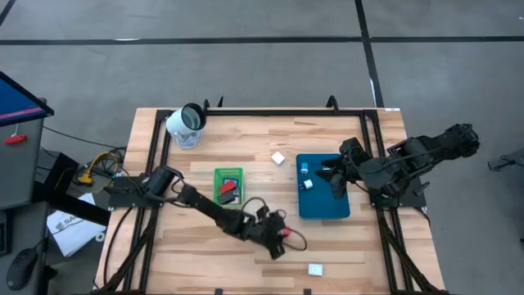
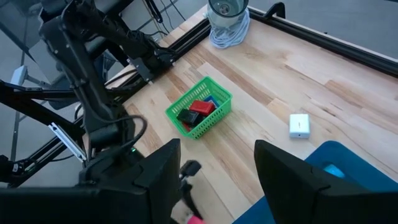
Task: Pick & Place Office items
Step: Put the pink charger adapter into the blue bin
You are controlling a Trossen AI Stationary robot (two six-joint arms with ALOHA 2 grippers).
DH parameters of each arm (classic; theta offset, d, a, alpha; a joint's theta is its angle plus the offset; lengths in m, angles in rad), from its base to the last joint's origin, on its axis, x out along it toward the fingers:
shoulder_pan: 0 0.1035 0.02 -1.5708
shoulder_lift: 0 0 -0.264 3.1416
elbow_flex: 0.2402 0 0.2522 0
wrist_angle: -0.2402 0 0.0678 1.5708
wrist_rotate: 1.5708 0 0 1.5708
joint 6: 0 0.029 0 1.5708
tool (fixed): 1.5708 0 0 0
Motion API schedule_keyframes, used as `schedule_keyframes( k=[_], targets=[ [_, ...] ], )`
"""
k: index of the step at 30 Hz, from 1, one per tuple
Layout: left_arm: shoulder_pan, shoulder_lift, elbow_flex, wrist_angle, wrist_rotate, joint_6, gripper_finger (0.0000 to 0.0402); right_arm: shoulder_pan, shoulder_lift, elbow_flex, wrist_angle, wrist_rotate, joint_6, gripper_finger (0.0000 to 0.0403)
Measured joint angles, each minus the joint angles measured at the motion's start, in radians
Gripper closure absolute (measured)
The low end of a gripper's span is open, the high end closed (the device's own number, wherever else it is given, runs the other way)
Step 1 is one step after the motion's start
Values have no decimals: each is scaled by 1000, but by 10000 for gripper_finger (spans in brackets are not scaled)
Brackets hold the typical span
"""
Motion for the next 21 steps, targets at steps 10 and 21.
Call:
schedule_keyframes(
  k=[10, 21],
  targets=[
    [130, -206, -1, 5, 73, 229, 272, -33, 0, 0, -12, 8, 38, 204],
    [341, -214, -2, 32, 307, 440, 272, -139, 0, 0, -10, 54, 57, 204]
  ],
)
